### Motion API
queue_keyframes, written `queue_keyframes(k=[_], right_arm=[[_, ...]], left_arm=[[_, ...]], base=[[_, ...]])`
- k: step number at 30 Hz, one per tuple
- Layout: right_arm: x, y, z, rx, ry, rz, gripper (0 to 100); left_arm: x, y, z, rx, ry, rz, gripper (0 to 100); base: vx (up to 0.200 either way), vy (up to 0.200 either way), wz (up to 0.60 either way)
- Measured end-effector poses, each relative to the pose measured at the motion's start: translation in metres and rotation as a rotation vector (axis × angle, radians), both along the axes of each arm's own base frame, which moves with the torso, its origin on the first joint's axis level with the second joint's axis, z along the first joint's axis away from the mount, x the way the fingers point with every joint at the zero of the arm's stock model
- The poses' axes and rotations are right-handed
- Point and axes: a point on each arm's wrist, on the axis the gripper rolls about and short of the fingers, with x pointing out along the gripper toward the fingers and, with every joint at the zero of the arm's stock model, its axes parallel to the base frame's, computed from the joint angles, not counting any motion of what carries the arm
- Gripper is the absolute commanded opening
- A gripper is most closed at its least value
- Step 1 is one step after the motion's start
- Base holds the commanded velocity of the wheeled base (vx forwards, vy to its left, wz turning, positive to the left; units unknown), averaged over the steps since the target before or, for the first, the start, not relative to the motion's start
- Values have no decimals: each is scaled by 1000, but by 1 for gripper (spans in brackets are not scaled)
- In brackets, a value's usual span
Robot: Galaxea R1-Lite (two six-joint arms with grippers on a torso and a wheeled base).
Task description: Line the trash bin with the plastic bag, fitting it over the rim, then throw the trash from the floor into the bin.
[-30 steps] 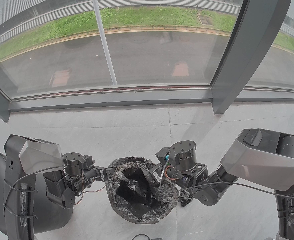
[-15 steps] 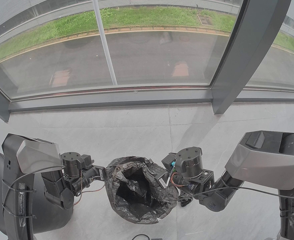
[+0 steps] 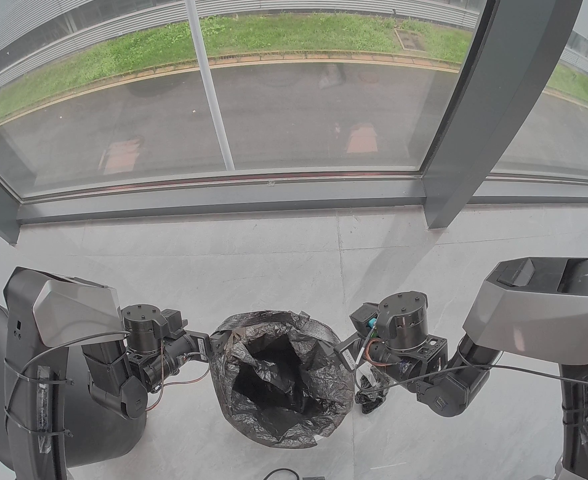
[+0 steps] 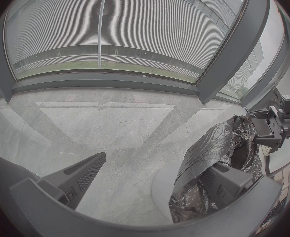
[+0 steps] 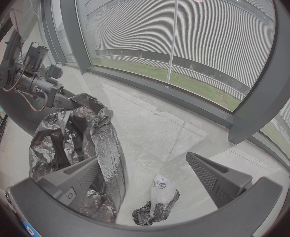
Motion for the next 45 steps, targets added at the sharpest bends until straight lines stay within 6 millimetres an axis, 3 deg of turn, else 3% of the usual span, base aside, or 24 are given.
queue_keyframes(k=[10, 28, 45], right_arm=[[16, -2, 1, 20, -27, -29, 100], [36, -9, -25, 31, -35, -68, 100], [43, -19, -33, 43, -40, -99, 100]], left_arm=[[1, 0, -1, 0, -1, -1, 100], [1, -1, -7, 4, 13, -3, 100], [2, -2, -25, 21, 48, -5, 100]], base=[[0, 0, 0], [0, 0, 0], [0, 0, 0]])
